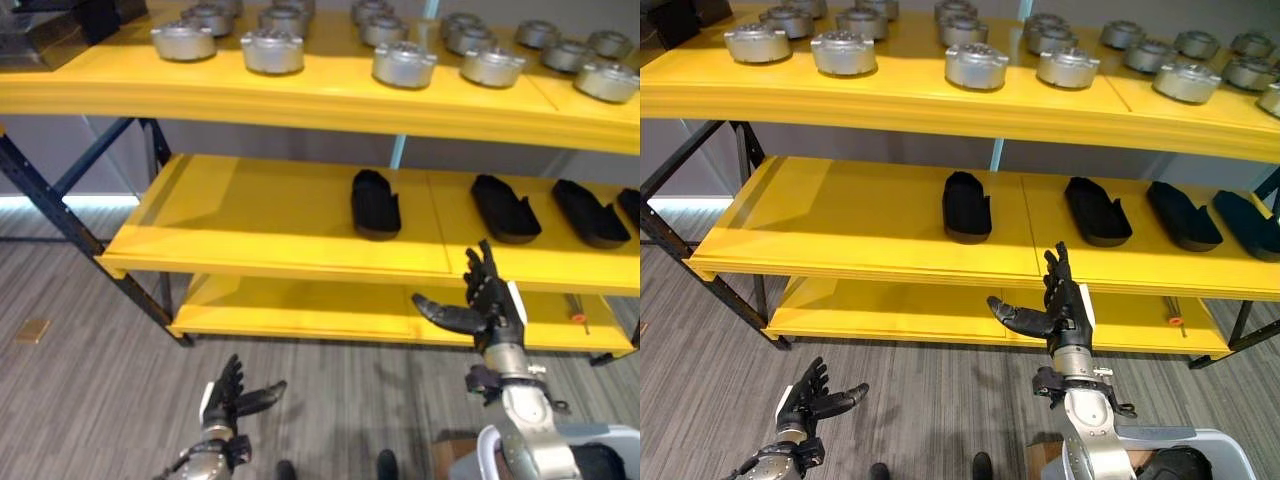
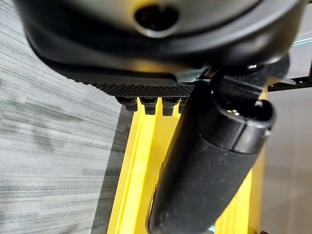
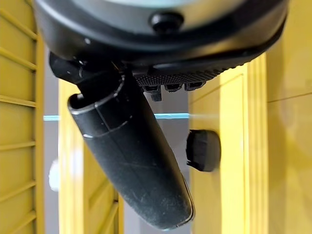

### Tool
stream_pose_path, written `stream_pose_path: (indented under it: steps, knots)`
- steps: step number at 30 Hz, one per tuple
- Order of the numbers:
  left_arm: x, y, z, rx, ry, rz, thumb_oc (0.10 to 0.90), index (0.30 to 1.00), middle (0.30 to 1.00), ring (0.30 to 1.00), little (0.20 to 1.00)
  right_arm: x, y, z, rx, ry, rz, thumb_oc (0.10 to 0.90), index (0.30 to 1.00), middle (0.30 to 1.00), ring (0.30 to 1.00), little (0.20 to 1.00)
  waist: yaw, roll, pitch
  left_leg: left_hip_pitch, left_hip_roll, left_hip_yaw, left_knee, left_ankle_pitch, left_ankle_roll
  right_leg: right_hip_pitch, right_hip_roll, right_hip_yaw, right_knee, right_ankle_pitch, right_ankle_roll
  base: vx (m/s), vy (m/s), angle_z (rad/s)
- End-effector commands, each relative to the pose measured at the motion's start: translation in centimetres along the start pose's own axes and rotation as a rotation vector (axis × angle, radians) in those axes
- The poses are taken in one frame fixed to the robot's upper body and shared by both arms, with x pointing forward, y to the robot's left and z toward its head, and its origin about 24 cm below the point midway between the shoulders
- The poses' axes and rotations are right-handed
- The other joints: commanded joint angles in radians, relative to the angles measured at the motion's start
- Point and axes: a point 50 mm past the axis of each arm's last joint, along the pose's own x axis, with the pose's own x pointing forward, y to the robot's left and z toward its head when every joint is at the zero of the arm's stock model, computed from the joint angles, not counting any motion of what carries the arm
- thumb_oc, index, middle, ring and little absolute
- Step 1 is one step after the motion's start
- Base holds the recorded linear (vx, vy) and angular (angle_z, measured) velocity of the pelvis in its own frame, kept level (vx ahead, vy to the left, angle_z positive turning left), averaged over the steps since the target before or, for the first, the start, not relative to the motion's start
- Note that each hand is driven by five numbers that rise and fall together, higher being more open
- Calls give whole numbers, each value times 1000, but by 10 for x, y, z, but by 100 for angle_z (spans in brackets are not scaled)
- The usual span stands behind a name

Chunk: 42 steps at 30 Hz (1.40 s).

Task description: Move parts from the plastic box to the shelf.

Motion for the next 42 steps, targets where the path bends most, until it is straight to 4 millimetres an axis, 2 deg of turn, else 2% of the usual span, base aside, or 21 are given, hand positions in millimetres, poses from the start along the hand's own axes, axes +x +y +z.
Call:
stream_pose_path:
  steps: [1, 2, 3, 6, 7, 9, 10, 11, 13, 14, 15, 18, 19, 20, 23, 26, 32, 35, 40, 42]
  knots:
    - [14, 2, 60, 56, -270, -26, 900, 1000, 1000, 1000, 1000, 16, 5, 50, 1, -267, 50, 900, 1000, 1000, 1000, 1000, -1, 7, 36, -33, -28, -57, 85, -83, 38, 15, -96, -11, 84, 25, 74, -30, 182, 2]
    - [14, 1, 67, 71, -294, -33, 900, 1000, 1000, 1000, 1000, 16, 6, 49, 6, -266, 54, 900, 1000, 1000, 1000, 1000, -4, 5, 43, -44, -38, -53, 104, -94, 44, 8, -106, -4, 85, 41, 78, -59, 239, -4]
    - [17, 0, 79, 90, -342, -32, 900, 1000, 1000, 1000, 1000, 17, 8, 49, 19, -265, 58, 900, 1000, 1000, 1000, 1000, -11, 2, 57, -68, -56, -36, 126, -106, 52, -17, -122, 16, 82, 83, 88, -74, 234, -11]
    - [19, -1, 89, 90, -381, -22, 900, 1000, 1000, 1000, 1000, 18, 11, 49, 28, -267, 70, 900, 1000, 1000, 1000, 1000, -19, 1, 64, -81, -62, -15, 120, -107, 56, -48, -125, 36, 72, 125, 92, -72, 138, -32]
    - [21, -1, 102, 78, -432, -2, 900, 1000, 1000, 1000, 1000, 21, 18, 50, 43, -273, 88, 900, 1000, 1000, 1000, 1000, -28, -1, 82, -90, -55, 17, 121, -108, 56, -91, -120, 42, 64, 179, 102, -67, 64, -54]
    - [21, 0, 102, 78, -433, -2, 900, 1000, 1000, 1000, 1000, 21, 18, 50, 44, -273, 88, 900, 1000, 1000, 1000, 1000, -26, -3, 79, -94, -56, 20, 120, -105, 56, -98, -121, 46, 63, 183, 102, -69, 59, -82]
    - [22, 0, 108, 54, -450, 13, 900, 1000, 1000, 1000, 1000, 24, 26, 52, 53, -280, 118, 900, 1000, 1000, 1000, 1000, -20, 0, 103, -90, -38, 60, 115, -99, 58, -123, -108, -22, 89, 166, 94, -107, 107, -80]
    - [22, -1, 109, 45, -453, 12, 900, 1000, 1000, 1000, 1000, 24, 28, 51, 58, -277, 131, 900, 1000, 1000, 1000, 1000, -9, 8, 114, -86, -23, 89, 114, -96, 58, -121, -115, -103, 131, 123, 85, -142, 141, -62]
    - [21, -2, 106, 27, -444, 15, 900, 1000, 1000, 1000, 1000, 25, 33, 52, 57, -276, 160, 900, 1000, 1000, 1000, 1000, 2, 20, 128, -74, 1, 136, 109, -92, 57, -96, -126, -203, 187, 50, 66, -98, 140, -184]
    - [19, 1, 100, 15, -421, 17, 900, 1000, 1000, 1000, 1000, 27, 37, 52, 58, -272, 191, 900, 1000, 1000, 1000, 1000, 16, 25, 122, -55, 18, 179, 99, -106, 53, -64, -131, -253, 248, -18, 59, -45, 110, -183]
    - [19, 1, 100, 15, -421, 17, 900, 1000, 1000, 1000, 1000, 27, 37, 52, 58, -271, 192, 900, 1000, 1000, 1000, 1000, 18, 24, 124, -52, 18, 181, 99, -108, 53, -63, -132, -251, 251, -21, 59, -42, 64, -66]
    - [16, 5, 91, -4, -388, 21, 900, 1000, 1000, 1000, 1000, 30, 41, 54, 61, -275, 216, 900, 1000, 1000, 1000, 1000, 32, 15, 107, -46, 28, 247, 98, -105, 54, -25, -127, -275, 266, -56, 53, -59, -54, -109]
    - [15, 9, 85, -9, -363, 30, 900, 1000, 1000, 1000, 1000, 30, 42, 54, 63, -270, 226, 900, 1000, 1000, 1000, 1000, 30, 8, 99, -31, 34, 268, 100, -106, 49, -24, -94, -259, 225, -66, 48, -2, -112, -114]
    - [15, 9, 85, -10, -362, 31, 900, 1000, 1000, 1000, 1000, 30, 42, 54, 63, -269, 227, 900, 1000, 1000, 1000, 1000, 33, 8, 99, -28, 37, 272, 100, -106, 47, -22, -91, -256, 221, -64, 47, 81, -182, -106]
    - [11, 15, 71, -23, -317, 53, 900, 1000, 1000, 1000, 1000, 23, 32, 49, 47, -243, 212, 900, 1000, 1000, 1000, 1000, 15, 5, 67, 13, 58, 292, 92, -101, 26, 8, -41, -233, 145, -72, 41, 93, -231, -47]
    - [10, 15, 66, -32, -298, 54, 900, 1000, 1000, 1000, 1000, 21, 25, 49, 39, -244, 198, 900, 1000, 1000, 1000, 1000, 2, 10, 53, 36, 81, 312, 79, -89, 12, 19, -21, -227, 121, -77, 38, 49, -129, -15]
    - [8, 5, 52, -26, -248, -13, 900, 1000, 1000, 1000, 1000, 9, 1, 47, 26, -235, 117, 900, 1000, 1000, 1000, 1000, -44, 34, 23, 70, 158, 351, 78, -33, -47, 52, 55, -197, 89, -116, -2, 53, -216, -23]
    - [7, 3, 50, -21, -240, -24, 900, 1000, 1000, 1000, 1000, 7, -4, 49, 22, -238, 106, 900, 1000, 1000, 1000, 1000, -54, 45, 17, 81, 179, 358, 73, -10, -65, 63, 76, -193, 80, -127, -13, 26, -150, -24]
    - [9, -7, 47, -18, -227, -66, 900, 1000, 1000, 1000, 1000, 2, -14, 51, 3, -251, 67, 900, 1000, 1000, 1000, 1000, -80, 71, 14, 82, 230, 361, 75, 53, -102, 76, 119, -176, 82, -160, -46, 17, -193, -9]
    - [11, -14, 48, -15, -227, -90, 900, 1000, 1000, 1000, 1000, -1, -18, 50, 2, -249, 49, 900, 1000, 1000, 1000, 1000, -94, 78, 19, 76, 267, 350, 109, 80, -117, 86, 150, -159, 97, -187, -75, 16, -246, -7]
